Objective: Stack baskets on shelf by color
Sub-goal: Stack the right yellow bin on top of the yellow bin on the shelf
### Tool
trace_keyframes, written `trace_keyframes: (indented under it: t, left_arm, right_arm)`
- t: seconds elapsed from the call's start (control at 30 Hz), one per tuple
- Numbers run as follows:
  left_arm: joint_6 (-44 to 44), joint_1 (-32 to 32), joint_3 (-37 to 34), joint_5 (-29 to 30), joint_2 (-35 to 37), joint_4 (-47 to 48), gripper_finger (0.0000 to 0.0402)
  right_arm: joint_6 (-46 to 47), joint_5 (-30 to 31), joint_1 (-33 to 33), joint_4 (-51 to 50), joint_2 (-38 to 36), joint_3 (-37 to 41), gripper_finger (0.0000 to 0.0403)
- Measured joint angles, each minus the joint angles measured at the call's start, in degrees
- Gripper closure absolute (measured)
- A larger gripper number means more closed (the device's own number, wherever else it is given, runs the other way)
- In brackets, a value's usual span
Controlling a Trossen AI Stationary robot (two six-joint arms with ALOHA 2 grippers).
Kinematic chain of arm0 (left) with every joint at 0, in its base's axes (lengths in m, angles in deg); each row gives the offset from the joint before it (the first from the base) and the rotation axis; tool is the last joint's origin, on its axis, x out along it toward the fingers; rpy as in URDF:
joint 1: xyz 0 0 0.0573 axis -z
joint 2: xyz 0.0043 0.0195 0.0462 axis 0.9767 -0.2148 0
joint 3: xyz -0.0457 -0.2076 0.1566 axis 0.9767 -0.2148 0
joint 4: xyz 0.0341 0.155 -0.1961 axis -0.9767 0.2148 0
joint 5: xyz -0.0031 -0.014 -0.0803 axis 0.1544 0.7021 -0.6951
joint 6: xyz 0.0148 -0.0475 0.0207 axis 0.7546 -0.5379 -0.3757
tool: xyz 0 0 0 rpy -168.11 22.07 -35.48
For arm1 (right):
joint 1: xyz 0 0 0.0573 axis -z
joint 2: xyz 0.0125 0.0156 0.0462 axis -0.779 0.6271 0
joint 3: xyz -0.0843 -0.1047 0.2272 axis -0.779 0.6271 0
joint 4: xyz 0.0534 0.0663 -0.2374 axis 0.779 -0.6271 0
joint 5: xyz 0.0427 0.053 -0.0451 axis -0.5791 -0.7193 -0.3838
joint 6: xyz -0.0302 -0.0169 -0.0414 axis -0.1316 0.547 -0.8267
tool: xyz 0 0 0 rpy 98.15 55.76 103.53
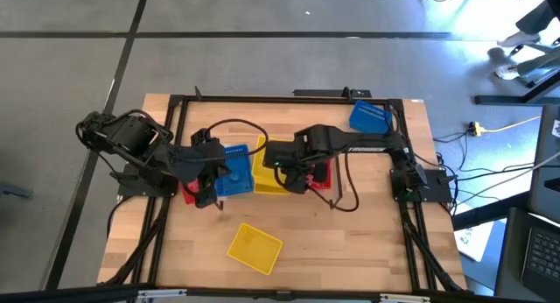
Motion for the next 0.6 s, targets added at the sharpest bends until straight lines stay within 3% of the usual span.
trace_keyframes:
  t: [0.27,0.6]
  left_arm:
    - [0.09,0.00,-0.01,0.00,0.04,0.01,0.0401]
    - [0.15,0.00,0.00,0.00,0.04,0.02,0.0401]
  right_arm:
    - [9.96,1.93,0.00,4.20,0.03,4.33,0.0391]
    - [10.49,1.98,0.00,5.16,-0.29,5.56,0.0353]
